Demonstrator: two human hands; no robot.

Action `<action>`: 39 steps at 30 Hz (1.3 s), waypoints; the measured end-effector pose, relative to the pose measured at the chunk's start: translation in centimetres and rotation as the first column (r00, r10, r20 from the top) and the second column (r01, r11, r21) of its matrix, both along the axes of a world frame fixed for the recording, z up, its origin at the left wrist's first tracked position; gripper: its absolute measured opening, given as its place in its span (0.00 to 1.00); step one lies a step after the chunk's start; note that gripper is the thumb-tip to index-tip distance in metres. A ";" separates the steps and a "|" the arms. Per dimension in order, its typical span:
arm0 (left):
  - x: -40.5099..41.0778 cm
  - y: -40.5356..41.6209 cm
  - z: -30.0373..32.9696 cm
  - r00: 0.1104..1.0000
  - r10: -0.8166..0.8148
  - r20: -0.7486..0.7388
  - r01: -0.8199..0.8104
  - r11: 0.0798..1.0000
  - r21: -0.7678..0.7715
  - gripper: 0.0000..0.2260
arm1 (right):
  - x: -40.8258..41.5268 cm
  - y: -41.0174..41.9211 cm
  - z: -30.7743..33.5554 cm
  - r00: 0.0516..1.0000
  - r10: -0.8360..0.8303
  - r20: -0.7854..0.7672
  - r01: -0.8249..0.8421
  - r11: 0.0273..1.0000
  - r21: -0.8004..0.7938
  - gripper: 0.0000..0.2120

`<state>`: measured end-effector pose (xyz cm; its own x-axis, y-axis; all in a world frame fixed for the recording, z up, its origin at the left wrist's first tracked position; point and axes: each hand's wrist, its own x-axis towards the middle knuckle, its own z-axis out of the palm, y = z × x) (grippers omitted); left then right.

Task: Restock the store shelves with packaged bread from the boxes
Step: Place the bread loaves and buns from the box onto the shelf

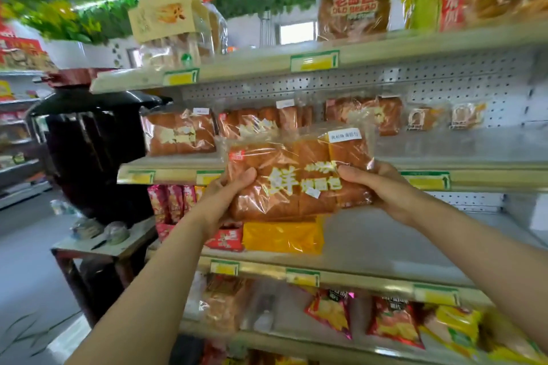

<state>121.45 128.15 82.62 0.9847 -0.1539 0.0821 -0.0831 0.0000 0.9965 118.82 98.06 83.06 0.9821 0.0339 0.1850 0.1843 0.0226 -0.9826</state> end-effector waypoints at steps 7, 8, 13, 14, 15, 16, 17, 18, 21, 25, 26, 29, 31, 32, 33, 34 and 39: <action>6.4 -4.8 4.8 0.990 -0.135 0.039 0.133 0.990 0.048 0.47 | 2.5 -4.6 3.8 0.996 -0.081 0.049 0.081 0.997 -0.003 0.33; 7.4 -5.6 5.2 0.986 -0.162 0.041 0.160 0.986 0.041 0.48 | 3.0 -5.4 4.2 0.995 -0.089 0.049 0.090 0.996 -0.014 0.32; 12.0 -10.5 6.5 0.979 -0.195 0.055 0.192 0.980 0.060 0.50 | 5.5 -10.0 5.5 0.985 -0.167 0.039 0.169 0.984 -0.051 0.37; 13.0 -11.5 6.7 0.975 -0.212 0.062 0.209 0.976 0.053 0.48 | 6.1 -10.9 5.8 0.981 -0.187 0.045 0.190 0.980 -0.065 0.40; 14.0 -12.5 6.9 0.970 -0.233 0.075 0.231 0.972 0.045 0.44 | 7.0 -11.9 5.9 0.978 -0.201 0.050 0.204 0.975 -0.085 0.42; 15.1 -13.5 7.0 0.966 -0.245 0.084 0.242 0.969 0.044 0.41 | 7.8 -12.9 6.1 0.977 -0.205 0.051 0.210 0.973 -0.101 0.45; 16.0 -14.4 7.1 0.965 -0.247 0.087 0.244 0.969 0.046 0.39 | 8.6 -13.6 6.2 0.979 -0.198 0.050 0.203 0.972 -0.115 0.45; 17.0 -15.2 7.1 0.966 -0.245 0.086 0.242 0.969 0.049 0.39 | 9.4 -14.3 6.3 0.982 -0.182 0.045 0.186 0.974 -0.129 0.46; 20.2 -17.0 6.9 0.964 -0.260 0.060 0.255 0.964 0.078 0.45 | 12.0 -16.5 6.3 0.988 -0.153 0.028 0.155 0.966 -0.207 0.49; 23.9 -19.0 6.6 0.967 -0.244 0.066 0.242 0.969 0.045 0.43 | 16.0 -18.6 6.2 0.990 -0.142 -0.025 0.126 0.939 -0.321 0.49; 24.5 -19.4 6.5 0.972 -0.225 0.075 0.224 0.974 0.013 0.40 | 17.0 -18.9 6.1 0.991 -0.128 -0.029 0.113 0.941 -0.318 0.46; 26.5 -20.4 6.1 0.978 -0.196 0.077 0.198 0.980 -0.014 0.35 | 19.8 -19.6 6.0 0.994 -0.105 -0.024 0.090 0.934 -0.344 0.36; 27.5 -20.8 5.8 0.979 -0.192 0.061 0.194 0.981 -0.029 0.39 | 21.2 -19.9 5.7 0.995 -0.096 -0.032 0.078 0.930 -0.360 0.39; 27.8 -21.0 5.7 0.980 -0.191 0.048 0.193 0.980 -0.045 0.42 | 21.9 -20.2 5.5 0.996 -0.078 -0.045 0.058 0.937 -0.344 0.39; 28.2 -21.2 5.6 0.983 -0.184 0.026 0.185 0.981 -0.062 0.44 | 22.4 -20.2 5.4 0.995 -0.073 -0.069 0.046 0.941 -0.336 0.36; 28.6 -21.4 5.5 0.985 -0.173 0.003 0.173 0.983 -0.064 0.46 | 22.3 -20.0 5.5 0.993 -0.070 -0.096 0.035 0.944 -0.329 0.30; 29.4 -21.7 5.4 0.982 -0.182 -0.046 0.180 0.983 -0.042 0.44 | 23.2 -20.6 5.0 0.988 -0.087 -0.128 0.042 0.945 -0.324 0.19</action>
